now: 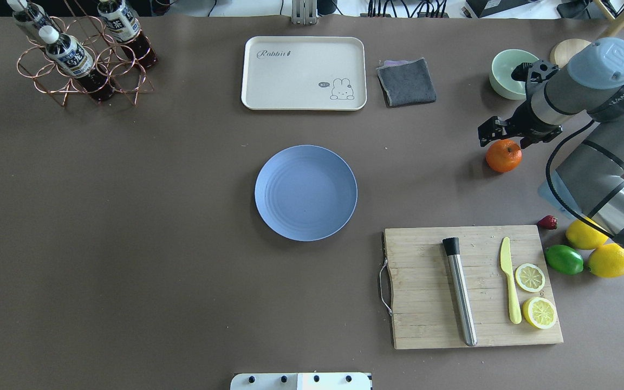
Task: Pick orange to plate
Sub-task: 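Lower the right gripper onto the orange mandarin and close on it, then carry the orange with the right gripper over the blue plate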
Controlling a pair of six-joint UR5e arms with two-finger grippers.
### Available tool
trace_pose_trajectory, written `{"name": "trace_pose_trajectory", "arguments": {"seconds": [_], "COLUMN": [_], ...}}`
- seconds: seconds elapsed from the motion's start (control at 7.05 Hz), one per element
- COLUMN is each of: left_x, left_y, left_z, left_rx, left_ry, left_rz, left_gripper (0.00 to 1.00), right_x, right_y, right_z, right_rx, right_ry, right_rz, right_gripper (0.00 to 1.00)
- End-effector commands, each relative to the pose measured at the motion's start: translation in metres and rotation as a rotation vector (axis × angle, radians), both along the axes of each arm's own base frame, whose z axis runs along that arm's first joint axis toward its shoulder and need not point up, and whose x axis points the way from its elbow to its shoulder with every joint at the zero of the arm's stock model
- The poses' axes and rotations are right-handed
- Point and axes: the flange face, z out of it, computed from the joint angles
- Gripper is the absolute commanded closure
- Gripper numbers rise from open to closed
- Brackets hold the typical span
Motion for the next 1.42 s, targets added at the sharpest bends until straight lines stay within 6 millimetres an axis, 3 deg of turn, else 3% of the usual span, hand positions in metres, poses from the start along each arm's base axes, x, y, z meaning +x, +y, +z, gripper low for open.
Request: {"name": "trace_pose_trajectory", "arguments": {"seconds": [0.0, 0.14, 0.28, 0.57, 0.71, 0.85, 0.99, 1.13, 1.28], "left_x": [-0.001, -0.001, -0.002, -0.005, -0.007, -0.008, -0.008, -0.01, -0.01], "left_y": [0.0, 0.001, 0.003, 0.007, 0.01, 0.01, 0.012, 0.015, 0.015], "left_z": [0.0, 0.001, 0.001, 0.005, 0.01, 0.01, 0.012, 0.016, 0.016], "left_rx": [0.002, 0.002, 0.002, 0.002, -0.006, -0.006, -0.011, -0.018, -0.017], "left_ry": [-0.003, -0.003, -0.003, -0.004, -0.004, -0.004, -0.003, -0.004, -0.003], "left_rz": [-0.004, -0.004, -0.004, -0.008, -0.009, -0.012, -0.011, -0.013, -0.012], "left_gripper": [0.02, 0.02, 0.02, 0.02, 0.02, 0.02, 0.02, 0.02, 0.02], "right_x": [-0.007, -0.01, -0.017, -0.022, -0.035, -0.066, -0.11, -0.166, -0.2], "right_y": [0.008, 0.011, 0.014, 0.015, 0.021, 0.027, 0.023, 0.034, 0.047], "right_z": [0.015, 0.016, 0.014, 0.001, -0.028, -0.068, -0.127, -0.195, -0.251], "right_rx": [0.0, 0.001, 0.002, -0.019, -0.014, -0.06, -0.091, -0.126, -0.167], "right_ry": [0.026, 0.026, 0.028, 0.014, -0.013, -0.058, -0.041, -0.005, -0.019], "right_rz": [-0.014, -0.02, -0.023, 0.021, 0.034, 0.078, 0.117, 0.153, 0.183], "right_gripper": [0.0, 0.01, 0.1, 1.0, 1.0, 1.0, 1.0, 1.0, 1.0]}}
